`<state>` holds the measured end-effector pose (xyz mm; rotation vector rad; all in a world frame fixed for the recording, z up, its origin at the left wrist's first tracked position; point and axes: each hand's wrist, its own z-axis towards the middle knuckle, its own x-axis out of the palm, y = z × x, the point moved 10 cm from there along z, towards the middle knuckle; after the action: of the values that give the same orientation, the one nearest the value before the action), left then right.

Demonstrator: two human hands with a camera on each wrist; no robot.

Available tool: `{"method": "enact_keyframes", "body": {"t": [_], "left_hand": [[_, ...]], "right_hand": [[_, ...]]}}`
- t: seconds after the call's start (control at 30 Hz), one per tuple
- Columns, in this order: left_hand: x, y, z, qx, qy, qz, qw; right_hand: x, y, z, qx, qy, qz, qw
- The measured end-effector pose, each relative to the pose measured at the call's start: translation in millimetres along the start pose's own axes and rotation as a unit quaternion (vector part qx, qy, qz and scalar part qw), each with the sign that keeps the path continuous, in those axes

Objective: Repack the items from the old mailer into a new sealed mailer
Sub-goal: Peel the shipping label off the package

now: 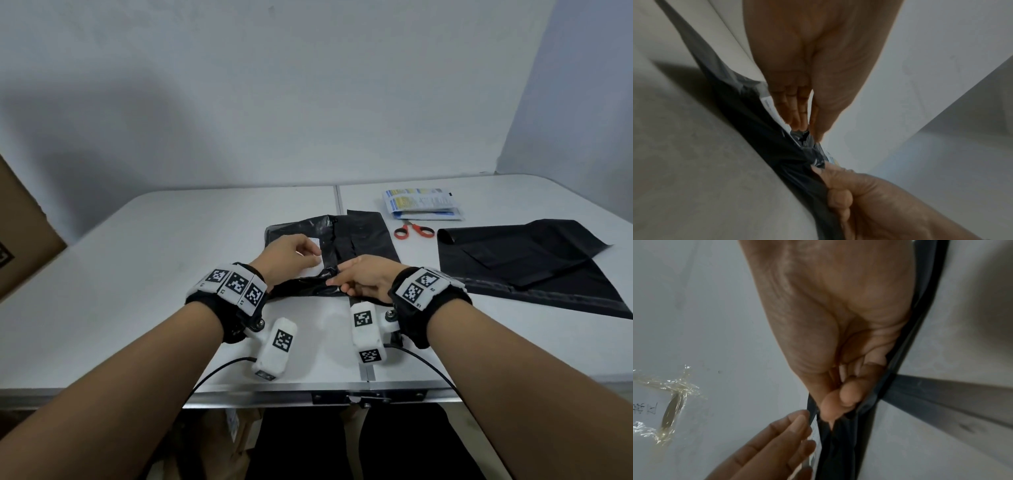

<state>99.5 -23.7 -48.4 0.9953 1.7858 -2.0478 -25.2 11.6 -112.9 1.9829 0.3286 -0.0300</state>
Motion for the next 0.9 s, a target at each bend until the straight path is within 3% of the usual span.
{"method": "enact_keyframes", "body": {"t": [0.1, 0.2, 0.5, 0.9], "left_hand": [[13, 2, -5, -0.008, 0.052, 0.057, 0.997], [17, 4, -3, -0.007, 0.044, 0.07, 0.997], [26, 25, -3, -0.077, 0.066, -0.113, 0.988], [26, 39, 2, -0.108, 0.056, -0.156, 0.98]], "right_hand": [[1, 1, 1, -0.005, 0.002, 0.007, 1.0], [1, 1, -1, 0.0, 0.002, 0.012, 1.0], [0, -2, 3, 0.007, -0.014, 0.016, 1.0], [4, 1, 0, -0.009, 0.007, 0.013, 1.0]]}}
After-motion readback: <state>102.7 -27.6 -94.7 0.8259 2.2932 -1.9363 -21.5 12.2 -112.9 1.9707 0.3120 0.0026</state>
